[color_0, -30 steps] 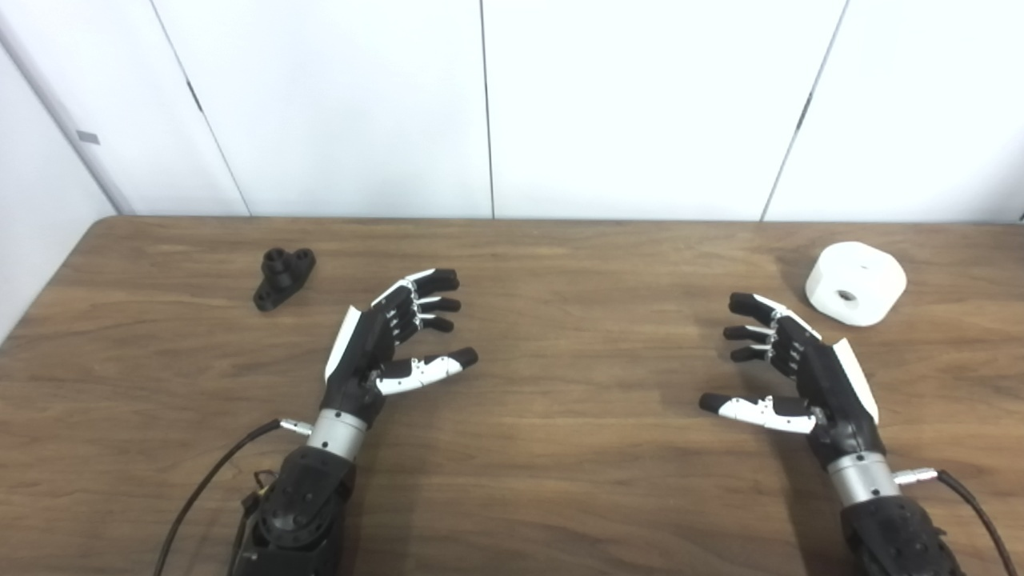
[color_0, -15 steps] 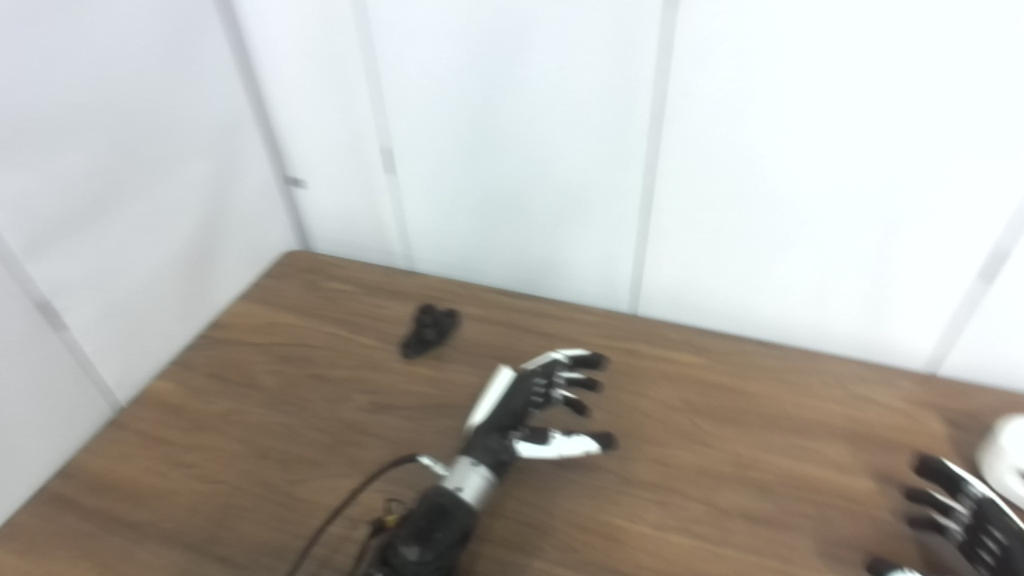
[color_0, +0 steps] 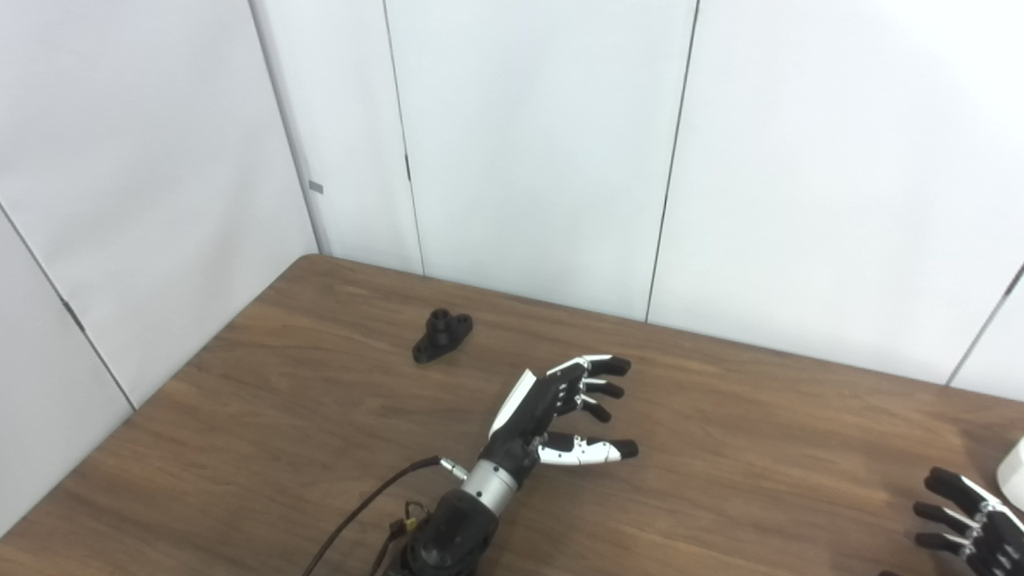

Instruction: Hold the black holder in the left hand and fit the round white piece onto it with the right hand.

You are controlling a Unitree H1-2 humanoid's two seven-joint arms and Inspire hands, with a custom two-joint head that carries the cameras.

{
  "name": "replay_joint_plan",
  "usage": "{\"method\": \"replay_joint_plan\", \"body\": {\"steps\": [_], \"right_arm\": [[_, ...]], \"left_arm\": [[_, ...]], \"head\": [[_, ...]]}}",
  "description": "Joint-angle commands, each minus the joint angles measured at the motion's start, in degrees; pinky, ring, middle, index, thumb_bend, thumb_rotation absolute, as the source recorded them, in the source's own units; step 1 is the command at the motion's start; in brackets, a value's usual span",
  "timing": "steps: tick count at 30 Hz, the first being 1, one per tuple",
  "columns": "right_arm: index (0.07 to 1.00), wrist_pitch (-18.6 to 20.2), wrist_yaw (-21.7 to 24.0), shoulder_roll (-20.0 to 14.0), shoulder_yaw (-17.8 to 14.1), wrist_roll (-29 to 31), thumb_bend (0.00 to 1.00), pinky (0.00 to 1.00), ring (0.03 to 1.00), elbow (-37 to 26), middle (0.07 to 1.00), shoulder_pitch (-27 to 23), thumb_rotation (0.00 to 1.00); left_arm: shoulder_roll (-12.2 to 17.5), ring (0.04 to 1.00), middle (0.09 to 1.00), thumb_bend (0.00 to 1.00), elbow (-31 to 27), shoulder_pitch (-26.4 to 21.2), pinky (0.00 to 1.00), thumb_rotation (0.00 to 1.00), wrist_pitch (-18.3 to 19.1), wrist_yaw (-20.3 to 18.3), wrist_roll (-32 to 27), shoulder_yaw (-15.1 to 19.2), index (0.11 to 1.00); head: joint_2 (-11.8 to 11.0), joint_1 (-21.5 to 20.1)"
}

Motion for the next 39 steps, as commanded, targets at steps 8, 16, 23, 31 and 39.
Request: {"method": "replay_joint_plan", "body": {"steps": [8, 16, 23, 31, 39], "right_arm": [[0.802, -1.7, 0.4, -1.7, -0.4, 0.6, 0.75, 0.63, 0.746, -1.0, 0.820, -1.4, 0.08], [0.800, -2.1, 0.8, -1.8, -0.7, 1.7, 0.75, 0.62, 0.740, -0.5, 0.822, -1.5, 0.07], [0.796, -2.0, 0.8, -2.0, -0.7, 1.5, 0.75, 0.62, 0.732, -0.2, 0.822, -1.5, 0.08], [0.792, -1.8, 0.9, -2.1, -0.8, 1.7, 0.76, 0.62, 0.728, -0.4, 0.817, -1.3, 0.10], [0.792, -1.6, 0.8, -2.2, -0.9, 1.6, 0.75, 0.61, 0.727, -0.5, 0.824, -1.1, 0.09]], "left_arm": [[0.0, 0.666, 0.710, 0.70, -5.2, 1.7, 0.59, 0.00, 5.8, 2.5, -0.2, 1.9, 0.689], [5.8, 0.730, 0.746, 0.71, -8.7, -1.0, 0.65, 0.00, 9.4, 2.3, 2.5, 3.2, 0.695], [10.5, 0.734, 0.763, 0.74, -9.4, -3.5, 0.59, 0.00, 10.2, 5.4, 7.8, 4.9, 0.705], [13.7, 0.797, 0.830, 0.74, -11.3, -5.2, 0.59, 0.00, 13.5, 7.7, 12.1, 6.7, 0.690], [15.8, 0.843, 0.854, 0.76, -11.4, -6.8, 0.71, 0.00, 15.2, 10.5, 16.2, 8.1, 0.702]], "head": [[0.3, 0.6], [0.2, 0.9], [0.4, 1.2], [0.6, 1.6], [1.0, 1.7]]}}
